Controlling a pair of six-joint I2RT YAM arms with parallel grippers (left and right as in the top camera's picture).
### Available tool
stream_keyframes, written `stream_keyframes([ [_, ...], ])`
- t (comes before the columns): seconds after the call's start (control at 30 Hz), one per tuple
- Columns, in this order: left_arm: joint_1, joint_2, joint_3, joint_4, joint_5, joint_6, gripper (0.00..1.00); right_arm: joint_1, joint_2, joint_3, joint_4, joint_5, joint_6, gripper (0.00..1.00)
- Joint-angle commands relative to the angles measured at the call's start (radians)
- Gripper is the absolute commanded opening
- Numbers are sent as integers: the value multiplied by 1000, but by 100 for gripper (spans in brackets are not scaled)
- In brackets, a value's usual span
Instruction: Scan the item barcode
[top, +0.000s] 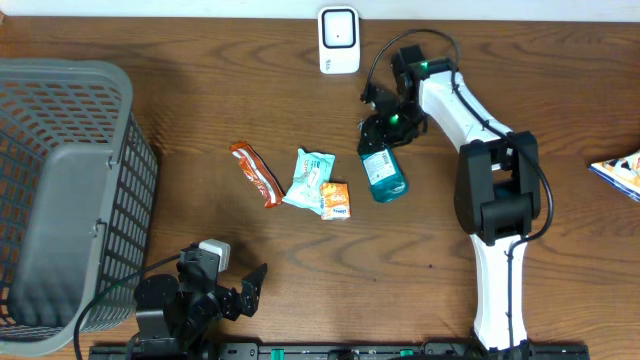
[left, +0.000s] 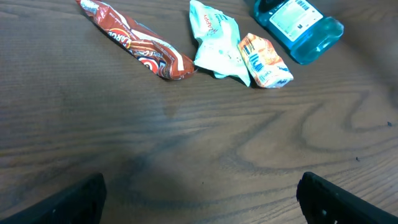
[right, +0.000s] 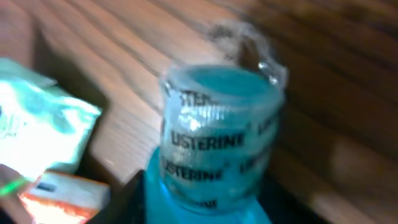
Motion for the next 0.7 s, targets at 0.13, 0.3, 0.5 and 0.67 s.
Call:
stream_keyframes([
  [0.13,7,-1,4,-4,3,-2,98,4,59,-40,-3,148,-4,12],
  [0.3,7,-1,4,-4,3,-2,98,5,58,35,-80,250,73,1],
  [0.5,7,-1,4,-4,2,-2,98,26,58,178,-218,338,153,1],
  [0.67,7,-1,4,-4,3,-2,98,68,58,201,-230,575,285,1],
])
